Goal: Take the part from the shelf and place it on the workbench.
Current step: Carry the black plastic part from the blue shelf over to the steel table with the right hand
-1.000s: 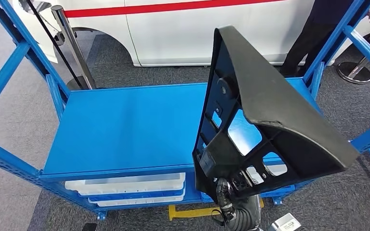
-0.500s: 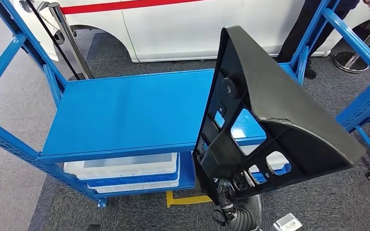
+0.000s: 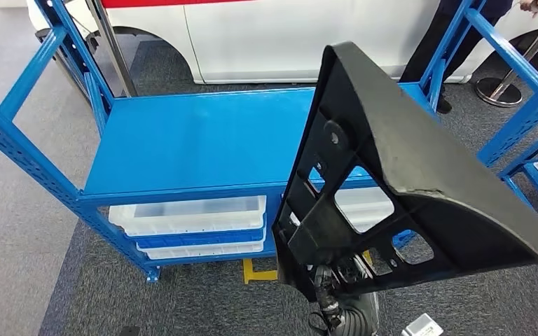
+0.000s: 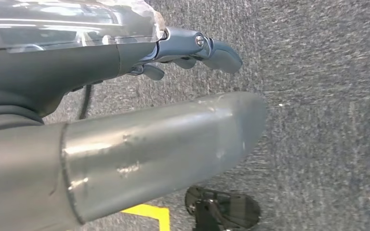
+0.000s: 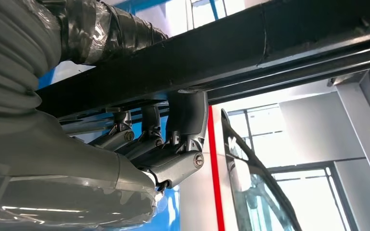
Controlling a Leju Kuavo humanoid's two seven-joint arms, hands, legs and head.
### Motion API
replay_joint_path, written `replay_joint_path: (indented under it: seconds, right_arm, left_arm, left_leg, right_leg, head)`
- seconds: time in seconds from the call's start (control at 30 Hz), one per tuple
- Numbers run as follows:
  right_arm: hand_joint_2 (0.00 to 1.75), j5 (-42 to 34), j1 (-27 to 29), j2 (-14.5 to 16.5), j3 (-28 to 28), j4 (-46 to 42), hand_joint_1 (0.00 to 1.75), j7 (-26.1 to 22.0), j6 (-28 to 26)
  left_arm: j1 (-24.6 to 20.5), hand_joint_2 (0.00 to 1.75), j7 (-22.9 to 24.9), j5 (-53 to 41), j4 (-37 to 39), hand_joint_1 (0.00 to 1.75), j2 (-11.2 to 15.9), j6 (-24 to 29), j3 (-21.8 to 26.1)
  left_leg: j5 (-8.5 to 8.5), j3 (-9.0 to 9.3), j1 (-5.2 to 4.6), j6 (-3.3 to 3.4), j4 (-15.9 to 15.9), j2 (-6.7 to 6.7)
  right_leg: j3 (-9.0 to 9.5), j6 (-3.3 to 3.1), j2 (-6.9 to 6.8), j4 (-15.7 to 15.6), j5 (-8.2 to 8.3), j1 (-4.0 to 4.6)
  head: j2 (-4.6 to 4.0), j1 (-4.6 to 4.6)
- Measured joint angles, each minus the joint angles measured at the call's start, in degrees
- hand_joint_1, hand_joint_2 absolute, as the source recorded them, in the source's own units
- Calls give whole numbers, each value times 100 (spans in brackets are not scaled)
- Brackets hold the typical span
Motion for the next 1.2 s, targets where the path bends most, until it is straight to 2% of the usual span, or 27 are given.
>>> replay_joint_path:
  seconds: [0.03, 0.07, 0.1, 0.13, 0.2, 0.23, 0.27, 0.33, 0.37, 0.43, 0.47, 0.5, 0.53, 0.57, 0.6, 0.63, 0.7, 0.77, 0.83, 0.9, 0.97, 1.0, 1.03, 1.07, 1.1, 1.17, 1.2]
  right_arm:
    - [175, -30, 16, 1, -14, -5, 175, 1, 38]
    - [175, -49, 31, 2, -26, -9, 175, 1, 62]
    - [175, -62, 46, 5, -40, -14, 175, 1, 85]
    - [175, -70, 60, 13, -57, -21, 175, 1, 111]
    - [175, -86, 79, 39, -90, -46, 175, 2, 159]
    - [175, -96, 89, 55, -105, -61, 175, 1, 186]
    - [175, -107, 103, 67, -122, -74, 175, -1, 218]
    - [175, -129, 167, 98, -175, -97, 175, -5, 320]
    - [175, -132, 205, 124, -217, -107, 175, -5, 389]
    - [175, -101, 276, 198, -327, -116, 175, -4, 544]
    - [175, -73, 308, 241, -394, -116, 175, -4, 620]
    - [175, -45, 350, 285, -470, -113, 175, -3, 692]
    - [175, -15, 405, 334, -559, -108, 175, -1, 762]
    - [175, 16, 465, 387, -660, -103, 175, 1, 828]
    - [175, 43, 523, 442, -760, -99, 175, 2, 890]
    - [175, 74, 573, 498, -856, -97, 175, 3, 955]
    - [175, 151, 647, 636, -1057, -97, 175, 1, 1137]
    - [175, 239, 701, 798, -1295, -98, 175, 0, 1341]
    - [175, 285, 758, 927, -1508, -100, 175, 1, 1438]
    - [175, 320, 805, 1009, -1663, -102, 175, 0, 1477]
    - [175, 365, 826, 1069, -1790, -103, 175, 1, 1538]
    - [175, 379, 833, 1093, -1853, -103, 175, 2, 1569]
    - [175, 385, 846, 1114, -1915, -103, 175, 3, 1590]
    - [175, 382, 860, 1127, -1976, -103, 175, 3, 1608]
    - [175, 373, 871, 1139, -2037, -104, 175, 3, 1622]
    - [175, 343, 881, 1162, -2147, -113, 175, 3, 1643]
    - [175, 329, 884, 1175, -2197, -125, 175, 2, 1654]
  left_arm:
    - [0, 0, -12, -7, 0, 0, 0, -1, 16]
    - [1, 0, -26, -10, 0, 0, -1, -4, 33]
    - [2, 0, -44, -10, 0, 0, -4, -9, 51]
    - [2, 0, -63, -10, 0, 0, -9, -14, 66]
    - [8, 0, -105, -7, 0, 0, -20, -25, 83]
    - [8, 0, -120, -2, 0, 0, -23, -28, 87]
    - [8, 0, -132, 9, 0, 0, -25, -32, 91]
    - [2, 0, -142, 31, 0, 0, -27, -34, 102]
    - [1, 0, -146, 40, 0, 0, -28, -34, 111]
    - [16, 0, -155, 51, 0, 0, -30, -34, 141]
    - [29, 0, -157, 57, 0, 0, -32, -33, 164]
    - [43, 0, -158, 67, 0, 0, -33, -33, 191]
    - [55, 0, -158, 76, 0, 0, -35, -28, 217]
    - [62, 0, -158, 85, 0, 0, -35, -24, 245]
    - [64, 0, -158, 92, 0, 0, -35, -20, 271]
    - [65, 0, -158, 95, 0, 0, -35, -17, 297]
    - [71, 0, -158, 93, 0, 0, -30, -17, 358]
    - [74, 0, -160, 85, 0, 0, -30, -17, 403]
    - [59, 0, -162, 78, 0, 0, -41, -17, 421]
    - [48, 0, -164, 63, 0, 0, -55, -17, 445]
    - [63, 0, -163, 44, 0, 0, -63, -14, 483]
    - [71, 0, -158, 37, 0, 0, -63, -9, 499]
    - [76, 0, -152, 23, 0, 0, -63, -3, 511]
    - [75, 0, -146, 6, 0, 0, -64, 3, 517]
    - [71, 0, -145, -13, 0, 0, -66, 8, 521]
    - [63, 0, -176, -58, 0, 0, -77, 10, 524]
    - [60, 0, -204, -79, 0, 0, -83, 10, 526]
  left_leg:
    - [39, -88, -4, -2, 32, 42]
    - [69, -176, -5, -10, 70, 89]
    - [92, -257, -4, -24, 113, 137]
    - [109, -330, -4, -41, 161, 185]
    - [131, -430, -21, -89, 266, 274]
    - [139, -453, -30, -117, 309, 322]
    - [151, -463, -38, -148, 332, 376]
    - [166, -472, -31, -222, 356, 451]
    - [102, -501, -19, -264, 414, 380]
    - [-260, -670, 9, -332, 845, 77]
    - [-504, -799, 15, -348, 1205, -62]
    - [-703, -929, 19, -355, 1583, -130]
    - [-800, -1004, 20, -354, 1848, -154]
    - [-780, -991, 18, -343, 1923, -165]
    - [-651, -867, 17, -322, 1763, -181]
    - [-459, -653, 13, -288, 1408, -231]
    - [-210, -209, 11, -208, 626, -462]
    - [-178, -21, -1, -172, 280, -607]
    - [-147, -3, 7, -155, 195, -523]
    - [-92, 9, 38, -106, 95, -382]
    - [-56, -3, 40, -66, 57, -212]
    - [-54, -18, 36, -55, 64, -126]
    - [-55, -33, 33, -57, 75, -42]
    - [-60, -43, 32, -64, 87, 35]
    - [-69, -47, 34, -76, 103, 106]
    - [-110, -47, 40, -125, 156, 230]
    - [-139, -49, 32, -163, 193, 283]
  right_leg:
    - [-16, 18, -2, 265, -59, -9]
    - [47, 31, -9, 360, 11, -17]
    - [212, 37, -30, 247, 164, -24]
    - [485, 36, -93, -65, 308, -28]
    - [1056, -4, -342, -856, 323, 6]
    - [1223, -37, -435, -1132, 254, 29]
    - [1276, -77, -470, -1264, 186, 52]
    - [1226, -173, -364, -1311, 221, 53]
    - [1194, -230, -305, -1322, 265, 43]
    - [1115, -326, -188, -1343, 362, 23]
    - [1067, -352, -127, -1339, 400, 28]
    - [1021, -363, -57, -1331, 434, 36]
    - [978, -364, 16, -1318, 461, 46]
    - [941, -361, 91, -1299, 481, 55]
    - [911, -354, 169, -1277, 494, 62]
    - [892, -347, 242, -1256, 501, 68]
    - [864, -317, 373, -1230, 521, 69]
    - [825, -253, 490, -1224, 562, 46]
    - [781, -175, 585, -1224, 602, 33]
    - [685, -112, 429, -1064, 486, 50]
    - [411, -61, 158, -483, 127, 43]
    - [234, -35, 91, -104, -58, 24]
    - [101, -10, 62, 193, -164, 1]
    - [56, 14, 43, 314, -164, -22]
    - [132, 34, 17, 203, -54, -44]
    - [545, 44, -144, -526, 275, -63]
    - [728, 24, -237, -871, 387, -53]
  head:
    - [0, 1]
    - [0, 0]
    - [0, 0]
    - [0, -1]
    - [0, -3]
    - [0, -3]
    - [0, -6]
    - [0, -5]
    - [0, -6]
    - [0, -6]
    - [0, -7]
    - [0, -7]
    - [0, -7]
    - [0, -7]
    - [0, -7]
    - [0, -7]
    - [0, -4]
    - [0, -6]
    - [0, -8]
    - [0, -2]
    - [0, 5]
    - [0, 7]
    - [0, 8]
    - [0, 8]
    - [0, 8]
    - [0, 8]
    - [0, 8]
